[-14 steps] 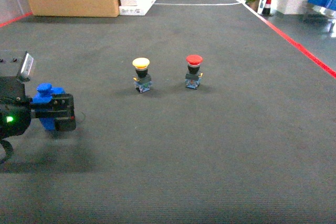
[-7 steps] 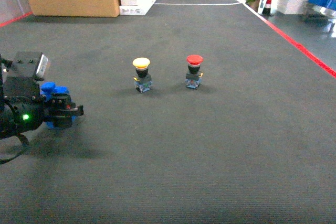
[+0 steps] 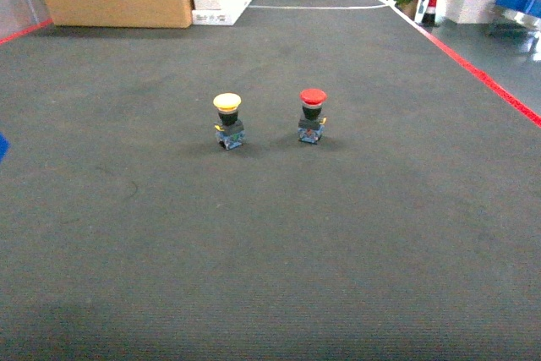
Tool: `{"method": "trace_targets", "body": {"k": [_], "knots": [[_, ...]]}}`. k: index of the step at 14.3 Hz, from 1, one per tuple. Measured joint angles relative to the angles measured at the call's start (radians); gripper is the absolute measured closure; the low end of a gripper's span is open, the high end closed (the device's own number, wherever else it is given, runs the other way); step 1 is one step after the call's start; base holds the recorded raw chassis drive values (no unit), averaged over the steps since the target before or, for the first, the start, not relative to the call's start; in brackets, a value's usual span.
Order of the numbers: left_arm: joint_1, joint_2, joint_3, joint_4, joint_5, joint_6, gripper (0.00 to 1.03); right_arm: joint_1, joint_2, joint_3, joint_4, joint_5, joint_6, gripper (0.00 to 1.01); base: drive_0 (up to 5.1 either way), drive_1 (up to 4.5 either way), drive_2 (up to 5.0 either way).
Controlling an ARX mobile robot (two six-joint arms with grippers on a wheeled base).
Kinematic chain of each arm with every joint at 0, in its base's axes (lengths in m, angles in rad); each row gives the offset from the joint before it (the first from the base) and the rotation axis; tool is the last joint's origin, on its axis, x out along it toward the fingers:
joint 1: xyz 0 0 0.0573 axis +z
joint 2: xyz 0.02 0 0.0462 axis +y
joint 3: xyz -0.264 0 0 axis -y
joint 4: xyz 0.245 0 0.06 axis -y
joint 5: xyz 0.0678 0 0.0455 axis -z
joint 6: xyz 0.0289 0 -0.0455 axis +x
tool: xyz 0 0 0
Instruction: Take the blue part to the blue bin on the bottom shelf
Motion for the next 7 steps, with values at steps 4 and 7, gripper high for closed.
{"method": "trace_targets", "body": {"k": [4, 7], "knots": [[-0.125, -0.657, -0.045, -0.466, -0.165, -0.012, 0.59, 0.0, 0.0, 0.0, 0.0, 0.0, 0.0, 0.03, 0.0, 0.0, 0.0], [-0.271, -1.044, -0.006, -0.75, -0.336, -0.018, 0.59, 0.0, 0.0, 0.0, 0.0, 0.0, 0.0, 0.03, 0.0, 0.0, 0.0]]}}
